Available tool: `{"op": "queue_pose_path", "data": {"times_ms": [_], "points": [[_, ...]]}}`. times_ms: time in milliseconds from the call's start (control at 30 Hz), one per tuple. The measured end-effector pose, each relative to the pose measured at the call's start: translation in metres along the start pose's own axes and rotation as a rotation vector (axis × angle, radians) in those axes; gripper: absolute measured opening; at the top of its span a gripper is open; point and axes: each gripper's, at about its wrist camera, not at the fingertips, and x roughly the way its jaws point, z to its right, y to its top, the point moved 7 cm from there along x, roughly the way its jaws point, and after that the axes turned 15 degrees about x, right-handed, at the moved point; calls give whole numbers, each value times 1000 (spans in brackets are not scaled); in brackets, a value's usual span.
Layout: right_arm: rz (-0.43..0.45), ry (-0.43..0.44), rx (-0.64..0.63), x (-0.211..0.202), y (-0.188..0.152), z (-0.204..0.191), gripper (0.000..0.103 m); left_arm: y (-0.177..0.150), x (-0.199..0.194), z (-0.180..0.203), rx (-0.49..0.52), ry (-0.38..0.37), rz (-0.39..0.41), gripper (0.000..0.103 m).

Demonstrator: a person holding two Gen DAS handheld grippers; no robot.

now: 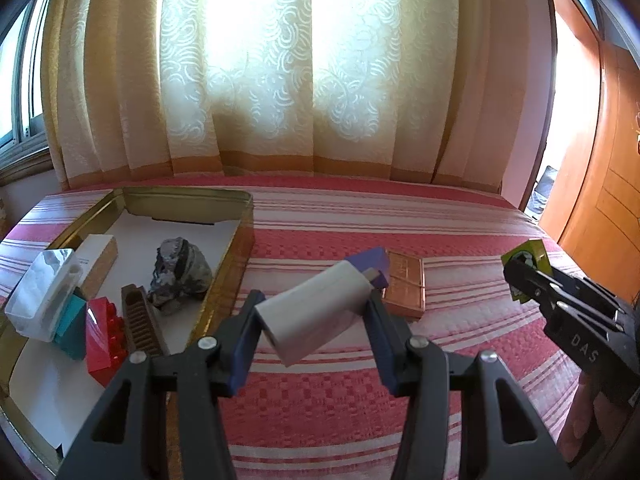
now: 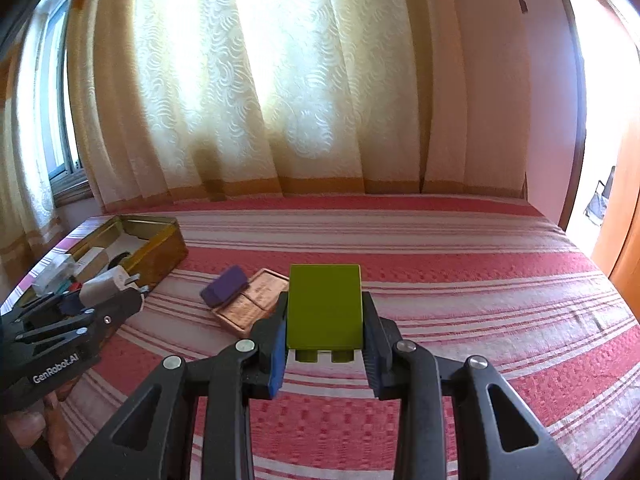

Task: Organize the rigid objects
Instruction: 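Carry the white charger block and green cube toward the gold tray with both tools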

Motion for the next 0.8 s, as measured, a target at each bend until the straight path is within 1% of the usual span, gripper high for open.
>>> {"op": "queue_pose_path", "data": {"times_ms": [200,533,800], "points": [[66,6,-13,-12,0,-13,34,0,-7,-1,10,7,20,50],[113,20,-8,-25,-5,-24,34,-2,-13,-6,-5,0,34,50],[175,40,-10,-40,-6,-33,34,-3,-19,-9,-4,3,48,50]]}}
